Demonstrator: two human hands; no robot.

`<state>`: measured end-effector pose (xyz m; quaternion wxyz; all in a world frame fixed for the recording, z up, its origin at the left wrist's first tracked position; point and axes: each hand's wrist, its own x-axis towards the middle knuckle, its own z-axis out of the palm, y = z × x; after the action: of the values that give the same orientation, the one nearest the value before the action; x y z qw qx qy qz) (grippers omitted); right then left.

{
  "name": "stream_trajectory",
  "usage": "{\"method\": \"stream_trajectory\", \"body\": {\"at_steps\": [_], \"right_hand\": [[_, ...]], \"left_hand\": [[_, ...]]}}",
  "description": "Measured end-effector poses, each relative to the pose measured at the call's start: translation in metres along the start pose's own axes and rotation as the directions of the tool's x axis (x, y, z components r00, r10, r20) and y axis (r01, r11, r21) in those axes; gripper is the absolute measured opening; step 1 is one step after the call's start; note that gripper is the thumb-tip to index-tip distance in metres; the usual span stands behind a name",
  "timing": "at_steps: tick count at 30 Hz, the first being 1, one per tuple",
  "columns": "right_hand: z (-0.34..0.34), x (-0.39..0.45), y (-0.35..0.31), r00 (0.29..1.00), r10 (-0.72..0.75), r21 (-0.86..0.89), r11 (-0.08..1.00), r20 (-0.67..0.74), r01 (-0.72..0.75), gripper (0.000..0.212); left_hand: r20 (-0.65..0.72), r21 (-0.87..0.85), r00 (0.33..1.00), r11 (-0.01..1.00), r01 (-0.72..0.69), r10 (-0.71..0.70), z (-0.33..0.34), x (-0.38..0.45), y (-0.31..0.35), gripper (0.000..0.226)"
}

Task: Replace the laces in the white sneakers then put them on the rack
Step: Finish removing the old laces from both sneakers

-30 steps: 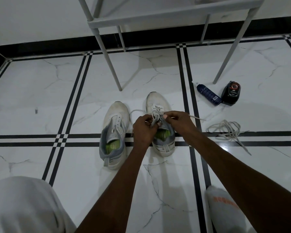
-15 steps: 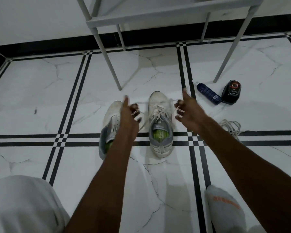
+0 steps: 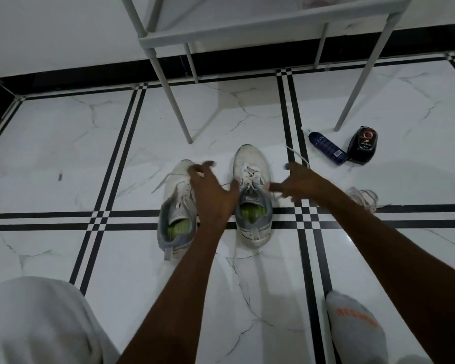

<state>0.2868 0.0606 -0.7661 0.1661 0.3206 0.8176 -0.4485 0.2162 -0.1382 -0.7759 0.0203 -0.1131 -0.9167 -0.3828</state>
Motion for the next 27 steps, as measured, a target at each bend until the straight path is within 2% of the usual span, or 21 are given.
{"method": "stream_trajectory", "body": {"at_steps": [1,3,6,9,12,13,15,18,19,20,21,23,25,27], "right_hand": [[0.009,0.001,-0.002,0.998,-0.067,-0.08,0.994,0.021,0.069,0.094],[0.026,0.003,-0.002,0.978,-0.207,-0.209,0.958,-0.032,0.196,0.089],[0.049,0.004,0.002,0.93,-0.329,-0.25,0.926,-0.164,0.283,0.076],[0.057,-0.001,0.003,0.886,-0.352,-0.227,0.929,-0.301,0.292,0.067],[0.057,-0.003,0.014,0.817,-0.43,-0.213,0.902,-0.384,0.375,0.039],[0.057,-0.004,0.019,0.834,-0.407,-0.141,0.913,-0.372,0.383,0.03],[0.058,-0.005,0.027,0.916,-0.26,0.154,0.936,-0.305,0.316,0.021],[0.056,-0.004,0.031,0.976,-0.092,0.404,0.899,-0.196,0.166,0.016],[0.055,-0.003,0.03,0.984,-0.066,0.467,0.873,-0.167,0.138,0.015],[0.052,-0.004,0.028,0.985,-0.066,0.491,0.861,-0.156,0.136,0.014],[0.051,-0.006,0.025,0.979,-0.103,0.447,0.878,-0.174,0.172,0.015],[0.052,-0.005,0.022,0.922,-0.282,0.17,0.927,-0.267,0.333,0.015],[0.055,-0.007,0.019,0.86,-0.415,-0.083,0.908,-0.296,0.41,0.013],[0.054,-0.008,0.014,0.839,-0.447,-0.181,0.894,-0.31,0.409,0.014]], "left_hand": [[0.068,0.003,0.997,0.999,-0.033,0.033,0.005,-0.006,0.0,0.056],[0.154,-0.032,0.988,0.999,-0.006,0.011,0.01,-0.014,0.001,0.054],[0.224,-0.016,0.974,0.999,0.029,-0.025,0.017,-0.015,-0.002,0.058],[0.227,0.047,0.973,0.999,0.023,-0.033,0.022,-0.012,-0.01,0.053],[0.173,-0.038,0.984,0.998,0.053,-0.046,0.02,-0.011,-0.017,0.043],[0.142,-0.096,0.988,0.993,0.071,-0.057,0.019,-0.011,-0.019,0.041],[0.111,-0.203,0.985,0.968,0.149,-0.129,0.017,-0.012,-0.027,0.04],[0.182,-0.381,0.924,0.842,0.383,-0.337,0.019,-0.009,-0.034,0.041],[0.214,-0.411,0.905,0.806,0.425,-0.369,0.018,-0.008,-0.033,0.04],[0.217,-0.395,0.91,0.821,0.413,-0.353,0.018,-0.007,-0.031,0.036],[0.199,-0.341,0.937,0.876,0.342,-0.288,0.019,-0.008,-0.03,0.03],[0.173,-0.206,0.979,0.968,0.141,-0.105,0.019,-0.012,-0.021,0.019],[0.143,-0.08,0.989,0.996,-0.027,0.038,0.019,-0.015,-0.013,0.025],[0.13,0.074,0.97,0.974,-0.215,0.204,0.022,-0.011,-0.006,0.036]]}}
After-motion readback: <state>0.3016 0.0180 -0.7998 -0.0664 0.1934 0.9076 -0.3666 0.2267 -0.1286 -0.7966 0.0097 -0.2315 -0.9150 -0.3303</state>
